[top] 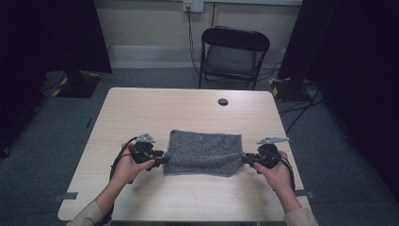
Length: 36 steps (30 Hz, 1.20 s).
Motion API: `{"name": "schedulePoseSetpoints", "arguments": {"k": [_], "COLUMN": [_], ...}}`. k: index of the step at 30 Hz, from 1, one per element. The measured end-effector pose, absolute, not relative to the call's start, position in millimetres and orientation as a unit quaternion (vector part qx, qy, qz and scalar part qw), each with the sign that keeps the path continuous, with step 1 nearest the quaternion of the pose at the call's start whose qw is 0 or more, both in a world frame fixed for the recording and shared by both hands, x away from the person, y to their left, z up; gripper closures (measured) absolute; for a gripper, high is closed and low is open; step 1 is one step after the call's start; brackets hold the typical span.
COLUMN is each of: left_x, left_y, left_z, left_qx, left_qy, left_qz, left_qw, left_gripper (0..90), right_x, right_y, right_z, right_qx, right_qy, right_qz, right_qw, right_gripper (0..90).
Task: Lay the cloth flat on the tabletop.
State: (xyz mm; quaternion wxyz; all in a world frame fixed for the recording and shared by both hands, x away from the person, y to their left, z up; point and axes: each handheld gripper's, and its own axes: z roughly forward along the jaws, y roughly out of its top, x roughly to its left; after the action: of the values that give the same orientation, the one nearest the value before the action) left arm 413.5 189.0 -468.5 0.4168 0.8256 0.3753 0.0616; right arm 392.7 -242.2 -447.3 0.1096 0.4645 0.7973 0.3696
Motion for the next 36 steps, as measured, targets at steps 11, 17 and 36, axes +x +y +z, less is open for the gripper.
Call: {"name": "schedulePoseSetpoints", "arguments": {"k": [11, 17, 36], "left_x": [425, 439, 447], "left_y": [161, 161, 208], "left_z": [-486, -496, -485], "left_qx": [0.840, 0.841, 0.808], "left_qy": [0.342, 0.345, 0.399], "left_qz": [0.093, 0.105, 0.119], "left_qw": [0.410, 0.404, 0.416], "left_gripper": [58.2, 60.1, 51.4], "right_x": [409, 427, 445], "right_y": [-218, -202, -230], "right_z": [-479, -484, -459], "right_qx": [0.455, 0.439, 0.430], "right_qy": [0.811, 0.822, 0.780], "right_qz": [0.349, 0.332, 0.425], "right_qw": [0.117, 0.145, 0.158], "right_gripper": [77.4, 76.0, 61.3]}}
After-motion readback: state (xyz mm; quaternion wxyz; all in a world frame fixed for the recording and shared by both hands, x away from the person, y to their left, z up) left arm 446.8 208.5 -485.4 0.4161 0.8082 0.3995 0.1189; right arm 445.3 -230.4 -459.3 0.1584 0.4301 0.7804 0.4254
